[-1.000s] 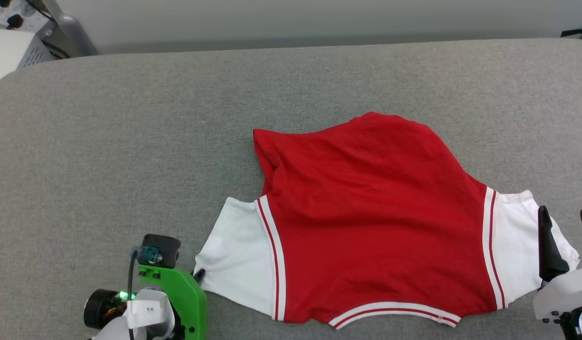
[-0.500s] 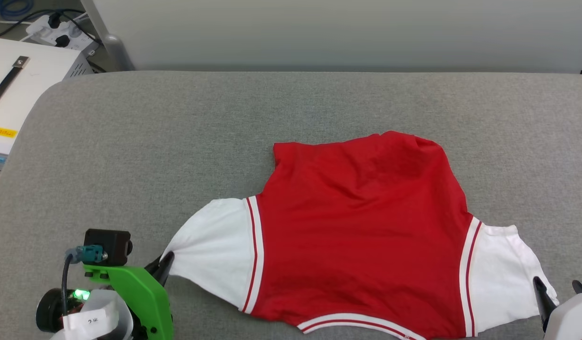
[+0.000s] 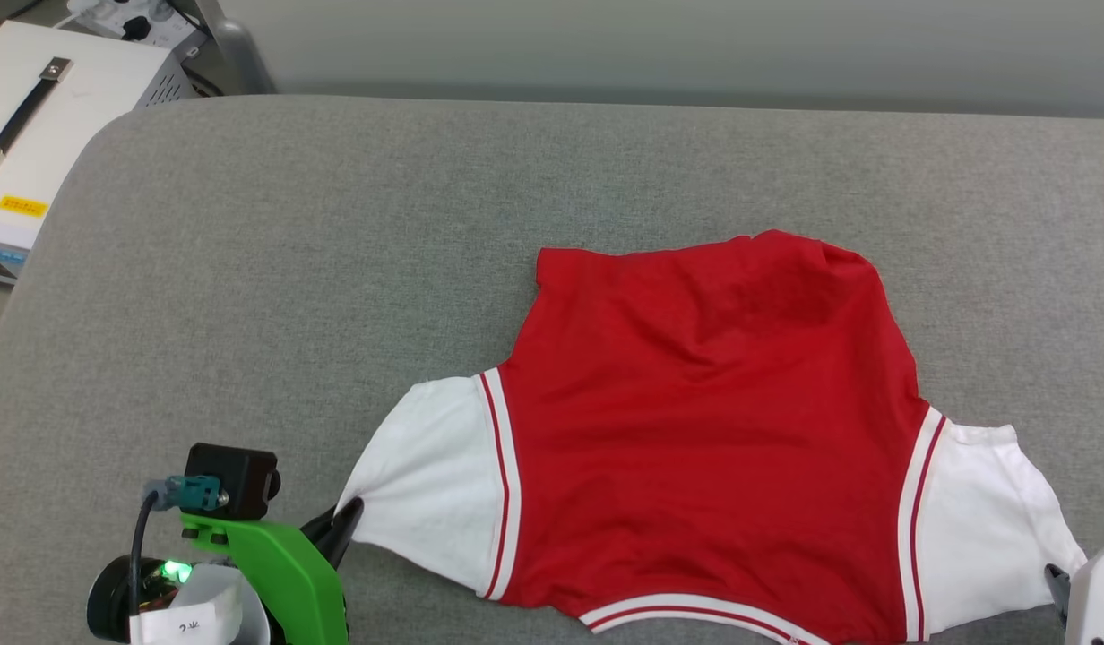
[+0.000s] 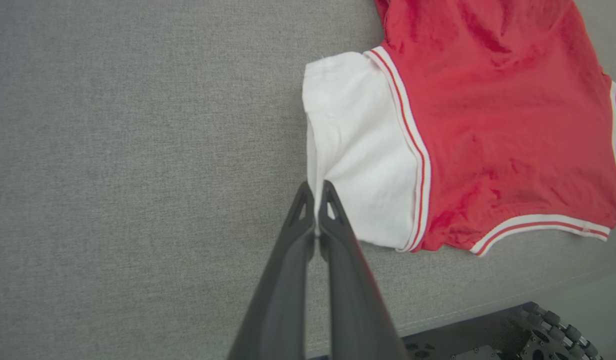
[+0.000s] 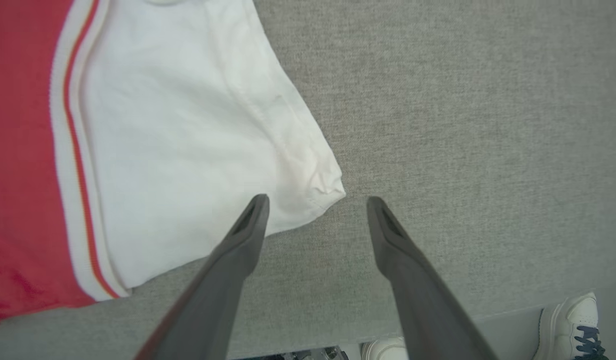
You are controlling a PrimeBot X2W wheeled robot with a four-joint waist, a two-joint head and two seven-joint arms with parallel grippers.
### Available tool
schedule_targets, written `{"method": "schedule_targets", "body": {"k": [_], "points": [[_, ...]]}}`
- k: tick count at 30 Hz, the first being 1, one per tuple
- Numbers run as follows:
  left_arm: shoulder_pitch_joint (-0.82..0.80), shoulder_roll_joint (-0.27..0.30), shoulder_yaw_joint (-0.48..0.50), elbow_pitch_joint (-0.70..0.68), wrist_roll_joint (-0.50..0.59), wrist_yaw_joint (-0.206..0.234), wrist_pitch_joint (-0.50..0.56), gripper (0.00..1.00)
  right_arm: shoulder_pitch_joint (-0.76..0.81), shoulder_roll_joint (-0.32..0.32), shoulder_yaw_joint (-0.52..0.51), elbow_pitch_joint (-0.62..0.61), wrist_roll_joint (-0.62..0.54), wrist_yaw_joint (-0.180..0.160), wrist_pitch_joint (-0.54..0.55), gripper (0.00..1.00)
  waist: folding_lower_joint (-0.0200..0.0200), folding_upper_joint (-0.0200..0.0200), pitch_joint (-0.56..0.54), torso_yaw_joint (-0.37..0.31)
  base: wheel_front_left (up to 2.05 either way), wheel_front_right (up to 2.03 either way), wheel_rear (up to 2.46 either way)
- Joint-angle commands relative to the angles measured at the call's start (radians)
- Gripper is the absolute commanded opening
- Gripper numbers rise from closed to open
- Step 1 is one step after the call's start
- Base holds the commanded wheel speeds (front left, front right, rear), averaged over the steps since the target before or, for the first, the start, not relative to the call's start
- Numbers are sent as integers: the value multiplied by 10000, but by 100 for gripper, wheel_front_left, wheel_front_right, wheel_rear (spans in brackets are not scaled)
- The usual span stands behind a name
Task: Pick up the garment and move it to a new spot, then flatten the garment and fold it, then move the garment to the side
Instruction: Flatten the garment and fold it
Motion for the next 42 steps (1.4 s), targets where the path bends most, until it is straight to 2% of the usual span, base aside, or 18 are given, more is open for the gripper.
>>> {"method": "schedule_targets", "body": {"k": [1,12,13,15,21,28,29,36,42], "points": [[-36,76,-8,-40,-5,60,59,0,-274,-125,-17,168,-86,-7,14,100,0,0,182,96,0,0,0],[-263,96,-29,-69,21,62,124,0,-694,-115,190,1884,98,-7,43,100,0,0,526,224,0,0,0],[-273,95,-30,-60,18,66,129,0,-669,-97,237,2058,161,-7,79,85,0,0,524,224,0,0,0],[-282,101,-28,-34,11,79,144,0,-645,-55,305,2277,325,-7,81,0,0,0,498,218,0,0,0],[-216,120,26,51,-3,151,101,0,-578,-162,379,2385,800,-7,-214,0,0,0,173,135,0,0,0],[-292,61,217,-56,-42,45,-310,0,-735,-595,246,1428,1368,-7,-870,0,0,0,-471,-13,0,0,0],[-395,140,329,-53,75,52,-444,0,-814,-883,254,996,1528,-7,-976,0,0,0,-661,-55,0,0,0],[-1210,536,864,-473,146,-149,-567,0,-1884,-1758,173,-563,2489,-7,-875,0,0,0,-1208,-223,0,0,0],[-2644,882,1470,-769,283,-370,-662,0,-3226,-2507,161,-1197,2991,-7,-665,0,0,0,-1535,-345,0,0,0]]}}
